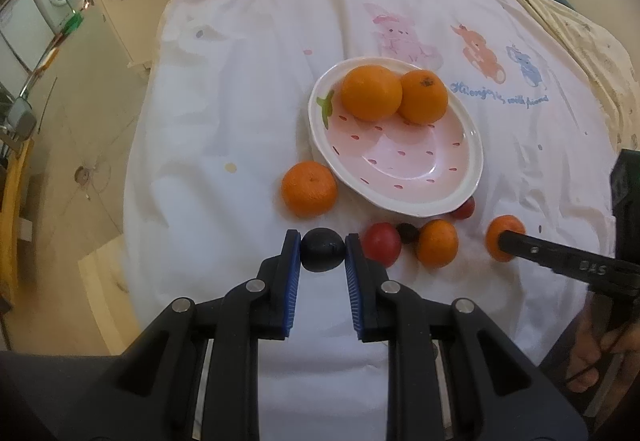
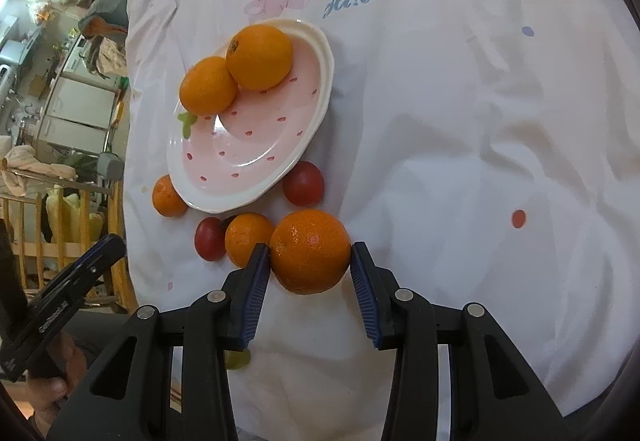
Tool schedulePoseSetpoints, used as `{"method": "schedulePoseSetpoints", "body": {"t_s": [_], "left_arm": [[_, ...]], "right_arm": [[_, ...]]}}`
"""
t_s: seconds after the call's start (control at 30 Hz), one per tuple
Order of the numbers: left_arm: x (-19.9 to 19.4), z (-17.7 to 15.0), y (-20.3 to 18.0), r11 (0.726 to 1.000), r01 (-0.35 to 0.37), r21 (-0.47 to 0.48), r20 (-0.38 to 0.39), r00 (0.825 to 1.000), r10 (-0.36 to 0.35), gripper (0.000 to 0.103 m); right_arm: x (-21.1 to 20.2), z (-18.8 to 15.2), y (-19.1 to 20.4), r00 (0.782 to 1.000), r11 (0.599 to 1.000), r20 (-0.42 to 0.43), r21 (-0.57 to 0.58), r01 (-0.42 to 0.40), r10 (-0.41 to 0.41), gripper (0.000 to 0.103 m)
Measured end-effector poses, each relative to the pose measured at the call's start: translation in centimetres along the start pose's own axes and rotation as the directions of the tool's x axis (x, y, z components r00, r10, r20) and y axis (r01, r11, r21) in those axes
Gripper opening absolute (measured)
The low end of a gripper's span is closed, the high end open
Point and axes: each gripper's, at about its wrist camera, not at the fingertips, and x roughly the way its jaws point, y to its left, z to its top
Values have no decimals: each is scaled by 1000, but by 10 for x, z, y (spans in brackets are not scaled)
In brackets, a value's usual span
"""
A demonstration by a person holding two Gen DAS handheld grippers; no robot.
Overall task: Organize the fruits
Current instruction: 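Grasp an orange below the plate rim with the right gripper while the left holds the plum, then lift the plum and the orange and carry both over the plate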
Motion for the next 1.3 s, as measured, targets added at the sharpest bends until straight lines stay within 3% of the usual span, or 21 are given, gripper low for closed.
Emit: {"method": "schedulePoseSetpoints", "body": {"t_s": [0.3, 0.5, 0.83, 0.93, 1.07, 1.3], "left_arm": [[-3, 2, 2, 1000, -29, 6, 45, 999, 28, 18], [-6, 3, 6, 999, -48, 3, 71, 996, 48, 18], [-27, 21, 10, 999, -26, -20, 112, 993, 28, 18], [-30, 33, 10, 1000, -18, -23, 117, 993, 21, 18], [-28, 47, 7, 1000, -11, -15, 118, 993, 12, 18], [-14, 71, -8, 1000, -5, 24, 112, 994, 2, 18]], "right_arm": [[-28, 2, -2, 995, 998, 83, 14, -60, 59, 43], [-49, 7, 5, 978, 992, 168, -8, -123, 123, 43], [-94, 25, 25, 906, 968, 343, -111, -224, 249, 43], [-99, 37, 25, 897, 966, 360, -123, -227, 257, 43], [-94, 51, 23, 903, 968, 351, -106, -226, 249, 43], [-67, 74, 24, 939, 980, 286, -104, -170, 193, 43]]}}
